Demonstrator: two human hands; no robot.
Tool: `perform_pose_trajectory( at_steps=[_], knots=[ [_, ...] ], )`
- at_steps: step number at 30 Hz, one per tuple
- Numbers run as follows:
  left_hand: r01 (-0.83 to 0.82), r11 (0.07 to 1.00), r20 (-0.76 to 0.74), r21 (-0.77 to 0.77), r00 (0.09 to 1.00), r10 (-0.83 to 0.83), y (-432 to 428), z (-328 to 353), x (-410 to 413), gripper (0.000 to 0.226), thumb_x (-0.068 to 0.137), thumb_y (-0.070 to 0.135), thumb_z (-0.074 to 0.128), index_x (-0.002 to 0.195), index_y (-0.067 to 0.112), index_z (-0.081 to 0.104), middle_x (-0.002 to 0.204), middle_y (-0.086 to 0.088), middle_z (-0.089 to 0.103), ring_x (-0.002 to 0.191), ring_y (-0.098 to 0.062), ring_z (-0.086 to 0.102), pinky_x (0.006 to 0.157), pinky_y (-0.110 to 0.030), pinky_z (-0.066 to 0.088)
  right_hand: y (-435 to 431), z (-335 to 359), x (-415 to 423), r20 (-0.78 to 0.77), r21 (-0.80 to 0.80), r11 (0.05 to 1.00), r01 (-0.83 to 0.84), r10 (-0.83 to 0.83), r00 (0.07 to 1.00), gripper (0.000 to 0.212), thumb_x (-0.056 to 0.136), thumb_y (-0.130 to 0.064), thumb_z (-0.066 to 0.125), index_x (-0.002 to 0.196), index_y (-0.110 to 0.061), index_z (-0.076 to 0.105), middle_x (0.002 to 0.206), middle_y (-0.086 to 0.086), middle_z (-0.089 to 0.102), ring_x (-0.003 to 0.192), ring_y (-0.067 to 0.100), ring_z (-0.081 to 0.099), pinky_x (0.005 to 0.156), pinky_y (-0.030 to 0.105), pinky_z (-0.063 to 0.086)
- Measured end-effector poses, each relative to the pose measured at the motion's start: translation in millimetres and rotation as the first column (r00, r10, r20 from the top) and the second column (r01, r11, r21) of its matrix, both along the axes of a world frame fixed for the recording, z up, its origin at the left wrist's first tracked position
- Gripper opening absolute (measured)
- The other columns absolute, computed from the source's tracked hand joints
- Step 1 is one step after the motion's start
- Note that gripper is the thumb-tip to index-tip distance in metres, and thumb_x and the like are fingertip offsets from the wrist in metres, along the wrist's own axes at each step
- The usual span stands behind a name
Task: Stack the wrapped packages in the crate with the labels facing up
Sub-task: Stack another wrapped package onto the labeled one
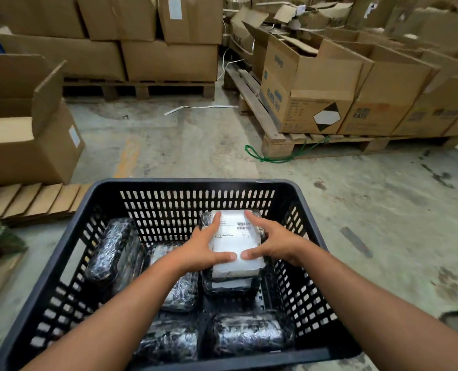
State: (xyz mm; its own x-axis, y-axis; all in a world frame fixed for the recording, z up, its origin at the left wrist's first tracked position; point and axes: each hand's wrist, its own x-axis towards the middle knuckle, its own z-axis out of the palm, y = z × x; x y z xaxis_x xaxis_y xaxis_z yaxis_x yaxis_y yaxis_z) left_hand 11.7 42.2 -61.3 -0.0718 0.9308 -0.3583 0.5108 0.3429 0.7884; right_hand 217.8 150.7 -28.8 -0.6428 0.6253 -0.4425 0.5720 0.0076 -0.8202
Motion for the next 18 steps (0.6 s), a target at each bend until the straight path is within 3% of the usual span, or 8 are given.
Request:
perform_pose_trajectory(
  at_steps=[3, 5, 7, 8, 10, 13, 18],
  knots=[
    [-0.028, 0.999, 0.080, 0.036, 0.996, 0.026, 2, -19, 0, 0.127, 0.068, 0.043, 0.091, 0.157, 0.048, 0.000, 0.159, -0.008, 0.031, 0.123, -0.020, 0.055, 0.097, -0.032, 0.055, 1, -13, -6, 0.062, 0.043, 0.999, -0.004, 0.002, 0.998, 0.121, 0.070, -0.009, 0.093, 0.161, -0.036, 0.018, 0.164, 0.002, 0.028, 0.129, 0.016, 0.035, 0.105, 0.031, 0.039],
    [-0.036, 0.999, 0.022, 0.004, 0.999, 0.036, 3, -29, -2, 0.140, 0.054, 0.050, 0.095, 0.157, 0.047, 0.000, 0.168, -0.010, 0.010, 0.144, -0.033, 0.036, 0.113, -0.040, 0.041, 3, -23, -13, 0.091, 0.082, 0.996, -0.019, 0.011, 0.996, 0.120, 0.071, -0.007, 0.091, 0.162, -0.034, 0.017, 0.162, 0.003, 0.033, 0.126, 0.014, 0.040, 0.102, 0.025, 0.041],
    [0.024, 0.998, -0.062, -0.056, 0.998, -0.027, 4, -37, -5, 0.155, 0.045, 0.058, 0.096, 0.158, 0.040, -0.010, 0.167, -0.012, -0.021, 0.155, -0.036, -0.001, 0.122, -0.047, 0.015, 3, -35, -19, 0.165, 0.109, 0.993, -0.052, 0.033, 0.986, 0.121, 0.072, -0.009, 0.092, 0.163, -0.031, 0.015, 0.162, 0.004, 0.035, 0.131, 0.018, 0.044, 0.107, 0.028, 0.041],
    [0.070, 0.995, -0.101, -0.074, 0.992, -0.077, 5, -41, -5, 0.159, 0.045, 0.058, 0.096, 0.157, 0.037, -0.015, 0.163, -0.010, -0.032, 0.154, -0.033, -0.008, 0.123, -0.046, 0.010, 2, -41, -21, 0.223, 0.127, 0.989, -0.081, 0.052, 0.973, 0.123, 0.071, -0.014, 0.093, 0.163, -0.029, 0.013, 0.163, 0.005, 0.032, 0.139, 0.023, 0.042, 0.113, 0.033, 0.038],
    [0.150, 0.985, -0.184, -0.087, 0.969, -0.164, 7, -47, -3, 0.160, 0.051, 0.056, 0.094, 0.156, 0.028, -0.024, 0.157, -0.005, -0.044, 0.154, -0.031, -0.006, 0.124, -0.042, 0.012, 2, -52, -23, 0.304, 0.136, 0.981, -0.140, 0.093, 0.948, 0.126, 0.070, -0.022, 0.094, 0.163, -0.027, 0.009, 0.167, 0.006, 0.024, 0.149, 0.029, 0.031, 0.118, 0.038, 0.030],
    [0.190, 0.978, -0.270, -0.091, 0.940, -0.208, 11, -53, 1, 0.153, 0.063, 0.050, 0.091, 0.154, 0.017, -0.027, 0.151, 0.000, -0.048, 0.154, -0.031, -0.013, 0.126, -0.042, 0.010, 8, -58, -25, 0.349, 0.123, 0.973, -0.194, 0.141, 0.927, 0.127, 0.071, -0.029, 0.093, 0.163, -0.025, 0.005, 0.169, 0.008, 0.020, 0.151, 0.030, 0.026, 0.119, 0.036, 0.027],
    [0.196, 0.976, -0.255, -0.090, 0.943, -0.213, 13, -55, -3, 0.150, 0.065, 0.051, 0.090, 0.155, 0.012, -0.023, 0.156, -0.003, -0.045, 0.153, -0.030, -0.020, 0.126, -0.046, 0.009, 4, -51, -24, 0.373, 0.177, 0.965, -0.195, 0.118, 0.920, 0.127, 0.069, -0.031, 0.094, 0.163, -0.026, 0.010, 0.167, 0.009, 0.024, 0.151, 0.030, 0.027, 0.120, 0.037, 0.025]
  ],
)
